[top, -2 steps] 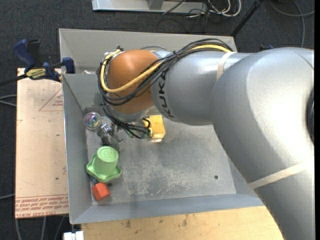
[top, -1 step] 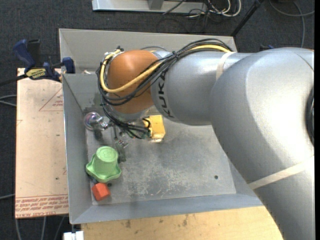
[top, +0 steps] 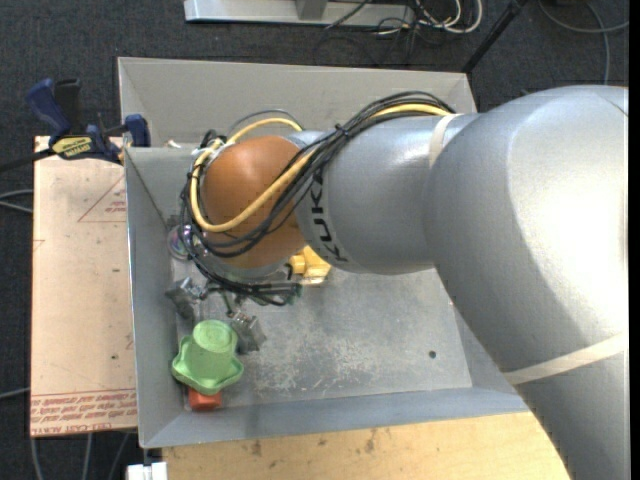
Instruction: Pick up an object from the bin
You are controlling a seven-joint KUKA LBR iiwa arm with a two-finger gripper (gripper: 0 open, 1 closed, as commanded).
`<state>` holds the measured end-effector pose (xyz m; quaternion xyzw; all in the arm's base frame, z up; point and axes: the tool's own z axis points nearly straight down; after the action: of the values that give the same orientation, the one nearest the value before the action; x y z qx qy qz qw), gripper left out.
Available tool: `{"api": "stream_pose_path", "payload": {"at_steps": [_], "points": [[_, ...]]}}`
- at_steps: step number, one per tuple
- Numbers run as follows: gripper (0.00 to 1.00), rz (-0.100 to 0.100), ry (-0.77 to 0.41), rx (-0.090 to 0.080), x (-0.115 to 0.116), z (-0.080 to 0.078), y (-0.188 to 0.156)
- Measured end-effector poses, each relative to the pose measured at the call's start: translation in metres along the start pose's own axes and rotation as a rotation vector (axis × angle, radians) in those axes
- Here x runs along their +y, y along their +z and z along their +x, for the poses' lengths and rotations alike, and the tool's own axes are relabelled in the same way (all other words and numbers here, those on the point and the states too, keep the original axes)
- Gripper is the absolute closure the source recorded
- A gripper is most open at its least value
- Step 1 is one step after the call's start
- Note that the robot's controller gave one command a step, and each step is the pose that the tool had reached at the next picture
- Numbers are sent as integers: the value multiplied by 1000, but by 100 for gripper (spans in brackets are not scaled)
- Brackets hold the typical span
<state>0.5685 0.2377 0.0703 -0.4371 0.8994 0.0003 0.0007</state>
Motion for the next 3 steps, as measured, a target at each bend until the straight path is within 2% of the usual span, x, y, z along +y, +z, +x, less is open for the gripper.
{"api": "stream_pose_path", "payload": {"at_steps": [1, 2, 3], "points": [[0, 6, -420, 3, 48, 27, -2], [100, 7, -419, -4, 48, 25, -3], [100, 4, -406, -6, 43, 25, -66]]}}
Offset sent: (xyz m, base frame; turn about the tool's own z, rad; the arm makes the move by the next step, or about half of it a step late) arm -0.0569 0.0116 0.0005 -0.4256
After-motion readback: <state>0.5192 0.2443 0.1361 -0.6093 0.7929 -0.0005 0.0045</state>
